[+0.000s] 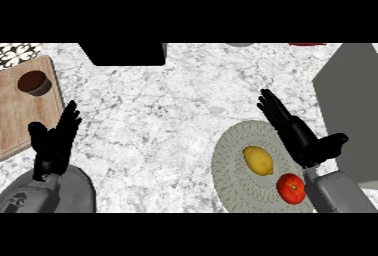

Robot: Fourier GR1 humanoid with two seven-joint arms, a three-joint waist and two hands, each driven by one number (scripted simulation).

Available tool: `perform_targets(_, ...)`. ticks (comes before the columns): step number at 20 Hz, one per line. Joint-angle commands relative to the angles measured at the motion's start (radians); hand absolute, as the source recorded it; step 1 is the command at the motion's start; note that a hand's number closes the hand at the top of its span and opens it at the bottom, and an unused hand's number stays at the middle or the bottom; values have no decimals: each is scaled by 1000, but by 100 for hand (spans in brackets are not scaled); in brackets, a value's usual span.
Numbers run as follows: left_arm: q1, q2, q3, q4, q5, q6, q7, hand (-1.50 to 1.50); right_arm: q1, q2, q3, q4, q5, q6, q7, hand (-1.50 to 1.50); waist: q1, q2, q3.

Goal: Pick the lemon from the placemat and place it in the tiered shelf

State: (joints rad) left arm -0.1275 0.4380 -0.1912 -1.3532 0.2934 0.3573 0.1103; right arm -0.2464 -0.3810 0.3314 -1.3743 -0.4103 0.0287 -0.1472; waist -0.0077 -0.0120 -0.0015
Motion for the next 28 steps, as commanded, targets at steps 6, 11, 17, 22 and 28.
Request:
perform_targets(6,-7,143,-65,-49,-145,-115,-158,0,48,-159,-1,-50,483,-330,-327,150,-54,-15,0)
perform_targets(11,37,132,-110,-97,-154,-161,-201,0,243,34,-108,29,475,-627,-593,-150,-12,8,6)
perform_targets(17,37,99,-105,-16,-184,-186,-292,0,376,37,-33,-58,652,-775,-758,-150,-9,8,1)
perform_targets(22,-2,120,-59,20,-165,-213,-292,0,505,-12,-7,-175,929,-941,-471,-150,-24,10,-4)
perform_targets(28,19,127,-72,-10,-179,-206,-278,0,623,17,-58,-156,1293,-987,-196,-150,-25,13,-12)
